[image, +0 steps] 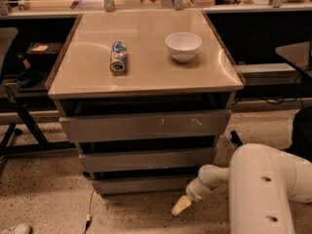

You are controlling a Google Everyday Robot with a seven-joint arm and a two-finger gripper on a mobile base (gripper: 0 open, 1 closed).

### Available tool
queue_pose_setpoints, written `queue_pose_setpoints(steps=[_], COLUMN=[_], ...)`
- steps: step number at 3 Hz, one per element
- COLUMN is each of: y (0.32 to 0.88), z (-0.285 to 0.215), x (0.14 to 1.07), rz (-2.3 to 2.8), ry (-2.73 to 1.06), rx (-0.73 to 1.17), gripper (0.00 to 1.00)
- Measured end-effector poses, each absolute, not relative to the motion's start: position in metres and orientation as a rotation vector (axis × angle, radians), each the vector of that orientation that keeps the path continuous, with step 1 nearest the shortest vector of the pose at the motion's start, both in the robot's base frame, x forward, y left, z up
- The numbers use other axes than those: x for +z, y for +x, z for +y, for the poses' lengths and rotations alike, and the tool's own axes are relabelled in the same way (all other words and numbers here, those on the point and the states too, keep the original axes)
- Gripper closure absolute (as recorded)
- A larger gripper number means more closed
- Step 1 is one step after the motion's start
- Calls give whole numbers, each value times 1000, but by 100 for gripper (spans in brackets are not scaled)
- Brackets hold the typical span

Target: Close bottom drawer

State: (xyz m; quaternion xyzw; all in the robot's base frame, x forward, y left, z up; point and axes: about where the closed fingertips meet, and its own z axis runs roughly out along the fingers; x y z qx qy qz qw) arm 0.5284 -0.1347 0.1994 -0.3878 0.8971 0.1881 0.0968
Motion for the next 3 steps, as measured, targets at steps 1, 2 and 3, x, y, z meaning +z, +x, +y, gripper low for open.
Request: queue_pose_setpoints(steps=[1,2,3], y=[511,519,520], z=[-202,-260,-275], x=[252,318,353], rz=[2730,2744,2704], ry=[-877,-579,-466], rx=[443,242,178], gripper=[0,0,0])
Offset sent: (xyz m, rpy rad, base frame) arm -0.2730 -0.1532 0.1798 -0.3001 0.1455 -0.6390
